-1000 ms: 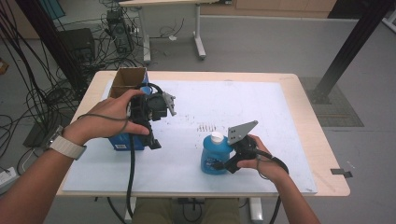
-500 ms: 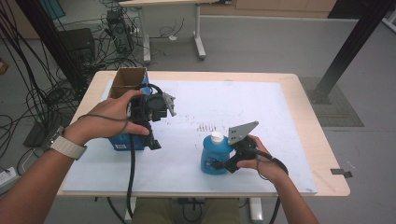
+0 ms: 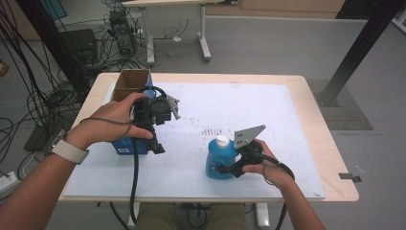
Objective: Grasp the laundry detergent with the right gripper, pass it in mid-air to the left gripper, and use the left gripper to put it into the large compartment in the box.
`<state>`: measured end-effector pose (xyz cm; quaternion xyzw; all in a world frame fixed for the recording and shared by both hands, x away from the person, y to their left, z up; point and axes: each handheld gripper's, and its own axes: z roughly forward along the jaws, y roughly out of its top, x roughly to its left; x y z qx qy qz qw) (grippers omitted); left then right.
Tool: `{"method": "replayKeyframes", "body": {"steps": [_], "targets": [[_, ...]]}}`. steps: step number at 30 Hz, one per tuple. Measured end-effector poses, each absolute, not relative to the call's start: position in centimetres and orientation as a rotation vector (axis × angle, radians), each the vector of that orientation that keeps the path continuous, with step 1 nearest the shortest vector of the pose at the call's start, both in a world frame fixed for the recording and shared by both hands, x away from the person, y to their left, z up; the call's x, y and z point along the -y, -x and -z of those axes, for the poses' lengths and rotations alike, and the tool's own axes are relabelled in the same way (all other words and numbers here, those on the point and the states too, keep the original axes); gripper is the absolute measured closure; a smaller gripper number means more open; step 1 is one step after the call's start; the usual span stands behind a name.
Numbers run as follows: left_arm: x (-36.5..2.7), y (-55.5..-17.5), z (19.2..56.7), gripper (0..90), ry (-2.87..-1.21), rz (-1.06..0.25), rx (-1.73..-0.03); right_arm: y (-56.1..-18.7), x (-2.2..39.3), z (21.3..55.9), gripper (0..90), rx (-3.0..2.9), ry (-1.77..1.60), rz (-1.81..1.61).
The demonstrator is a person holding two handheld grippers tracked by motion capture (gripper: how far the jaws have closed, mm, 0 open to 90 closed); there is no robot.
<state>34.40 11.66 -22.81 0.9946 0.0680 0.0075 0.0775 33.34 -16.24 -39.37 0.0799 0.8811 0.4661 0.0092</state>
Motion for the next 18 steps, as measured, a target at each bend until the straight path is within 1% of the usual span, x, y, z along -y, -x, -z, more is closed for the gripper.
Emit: {"method": "replayKeyframes", "body": {"steps": [18], "targets": [[-11.67,-34.35,22.82,8.3,-2.982,-0.021,-0.206,-33.36,16.47,39.64,27.5,-2.734,-0.253,-1.48]]}}
